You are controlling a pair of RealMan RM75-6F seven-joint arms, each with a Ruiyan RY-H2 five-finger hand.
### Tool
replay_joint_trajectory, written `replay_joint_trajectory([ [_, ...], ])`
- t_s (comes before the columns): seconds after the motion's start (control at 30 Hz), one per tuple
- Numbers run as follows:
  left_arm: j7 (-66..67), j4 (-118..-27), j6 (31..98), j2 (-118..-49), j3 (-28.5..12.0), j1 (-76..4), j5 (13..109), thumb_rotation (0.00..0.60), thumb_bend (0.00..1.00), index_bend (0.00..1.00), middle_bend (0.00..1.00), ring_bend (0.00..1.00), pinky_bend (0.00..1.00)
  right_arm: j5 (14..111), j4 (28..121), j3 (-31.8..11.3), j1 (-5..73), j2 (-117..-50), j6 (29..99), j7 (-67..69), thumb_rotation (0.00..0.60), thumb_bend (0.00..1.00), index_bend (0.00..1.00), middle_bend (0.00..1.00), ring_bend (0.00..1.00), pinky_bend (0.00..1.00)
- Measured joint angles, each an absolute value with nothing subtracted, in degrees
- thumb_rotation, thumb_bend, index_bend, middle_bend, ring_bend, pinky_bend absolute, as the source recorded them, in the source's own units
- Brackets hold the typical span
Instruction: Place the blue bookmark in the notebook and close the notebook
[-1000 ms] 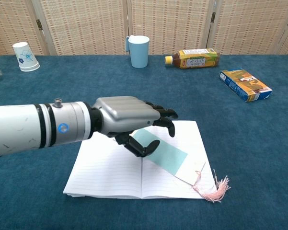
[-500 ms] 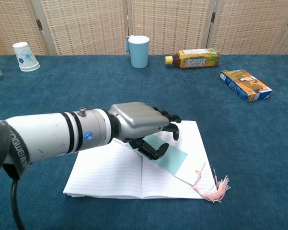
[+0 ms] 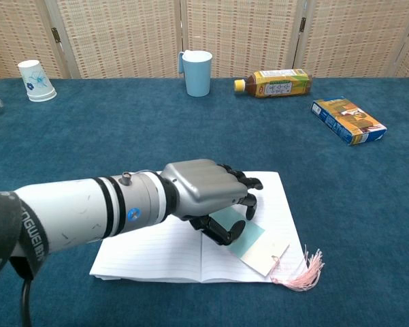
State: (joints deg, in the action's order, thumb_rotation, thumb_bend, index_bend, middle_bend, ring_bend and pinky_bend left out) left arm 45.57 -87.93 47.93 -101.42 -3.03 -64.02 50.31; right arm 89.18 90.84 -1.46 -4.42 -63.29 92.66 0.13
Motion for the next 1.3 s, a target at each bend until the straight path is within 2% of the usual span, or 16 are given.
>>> replay_joint_trajectory([
  [0.37,45.8,-93.2,49.3,-98.2,-0.9,-63.4,53.0,0.254,0.65,0.35,0.0,0.0,0.11,89.5,90.8,-1.4,-4.6,-63.4,93.1,0.1,0.6,0.21,0.0,0.03,0.0,0.0],
  [0.9,38.3,-98.1,53.6,-86.4,3.8,-56.3,61.4,0.254,0.65,0.35,0.0,0.0,0.11,90.6,90.8,-1.3,-4.4,-63.6,93.4,0.1,0.6,0.21,0.0,0.03,0.0,0.0],
  [1.07,37.9,-96.9,53.5,-85.9,4.9,-54.9,62.0,0.253,0.65,0.35,0.0,0.0,0.11,90.9,91.0,-1.2,-4.4,-63.7,93.4,-0.2,0.6,0.21,0.0,0.03,0.0,0.0],
  [1.3,37.3,-94.4,52.3,-87.6,4.0,-54.2,61.0,0.255,0.65,0.35,0.0,0.0,0.11,90.9,91.1,-1.1,-4.7,-63.7,93.8,-0.3,0.6,0.21,0.0,0.03,0.0,0.0],
])
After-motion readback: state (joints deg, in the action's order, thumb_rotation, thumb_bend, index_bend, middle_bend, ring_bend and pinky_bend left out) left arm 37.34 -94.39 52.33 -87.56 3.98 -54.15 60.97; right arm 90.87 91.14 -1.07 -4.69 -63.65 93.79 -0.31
